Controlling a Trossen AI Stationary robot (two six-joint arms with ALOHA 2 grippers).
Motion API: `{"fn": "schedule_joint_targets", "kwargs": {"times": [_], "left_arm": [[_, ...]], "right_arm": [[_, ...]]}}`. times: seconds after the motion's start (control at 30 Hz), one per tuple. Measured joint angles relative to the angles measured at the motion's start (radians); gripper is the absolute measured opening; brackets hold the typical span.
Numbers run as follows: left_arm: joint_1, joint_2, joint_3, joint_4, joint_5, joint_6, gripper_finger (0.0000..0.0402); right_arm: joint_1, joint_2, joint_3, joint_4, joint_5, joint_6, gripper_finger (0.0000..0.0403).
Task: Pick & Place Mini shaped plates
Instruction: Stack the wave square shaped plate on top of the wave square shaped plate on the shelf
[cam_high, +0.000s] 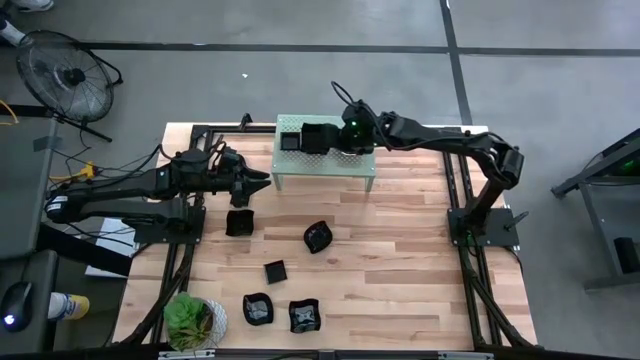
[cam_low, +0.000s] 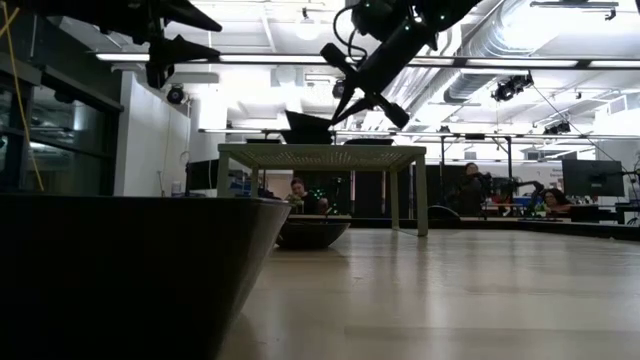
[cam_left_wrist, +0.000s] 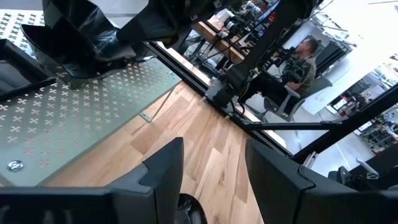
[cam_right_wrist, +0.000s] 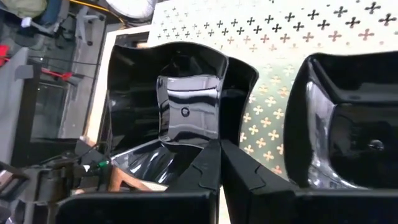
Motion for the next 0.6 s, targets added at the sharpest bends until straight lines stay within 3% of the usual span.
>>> {"fn": "schedule_joint_targets", "kwargs": {"times": [0.6], "left_arm": [[0.000,0.000,0.000,-0.006,0.000,0.000,0.0169]], "right_arm": [[-0.013,0.004,0.000,-0.002,-0.033,-0.019,0.0000]]}}
